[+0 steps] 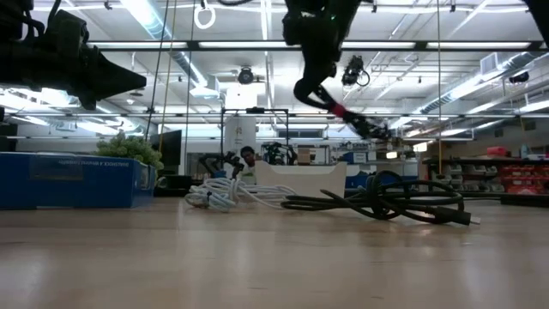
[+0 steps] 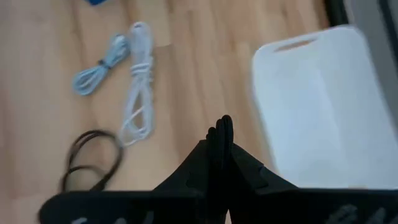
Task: Pick and place USB-C Cables
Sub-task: Put the right black USB cable into the white bin
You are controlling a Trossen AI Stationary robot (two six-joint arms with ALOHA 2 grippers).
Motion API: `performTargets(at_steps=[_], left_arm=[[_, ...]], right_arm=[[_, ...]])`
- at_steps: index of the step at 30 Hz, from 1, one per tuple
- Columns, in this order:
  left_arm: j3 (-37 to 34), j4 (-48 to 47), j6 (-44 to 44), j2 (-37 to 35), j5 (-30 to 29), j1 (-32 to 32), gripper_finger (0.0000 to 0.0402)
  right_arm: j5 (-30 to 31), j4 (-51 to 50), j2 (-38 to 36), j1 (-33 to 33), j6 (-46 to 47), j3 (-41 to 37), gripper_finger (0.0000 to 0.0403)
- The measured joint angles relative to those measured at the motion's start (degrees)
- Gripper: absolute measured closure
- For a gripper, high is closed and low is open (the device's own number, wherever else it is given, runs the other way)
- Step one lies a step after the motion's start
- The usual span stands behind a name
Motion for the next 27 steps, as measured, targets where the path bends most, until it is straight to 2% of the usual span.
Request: performTargets(at_steps=[6,11,21,27], left_arm=[[0.00,-0.02,0.00,0.02,0.00,0.00,0.0358],[-0.01,-0.03,0.00,0.00,0.00,0.00,0.0358],[-0.01,-0.06,0.02,0.02,0.00,0.00,0.0358],[0.01,-0.07,0.00,0.02,0.00,0.00,0.0358]], right_arm=[[1.00,0.47,5.87,-2.87,-5.09,5.67,0.0370],[1.01,1.03,8.98,-2.73,-7.76,11.83,0.0370],[2.73,0.01,18.79,-4.58,-18.82,25.11,0.0370],[8.25,-1.17,22.46,-5.46,-25.90,27.91,0.0370]])
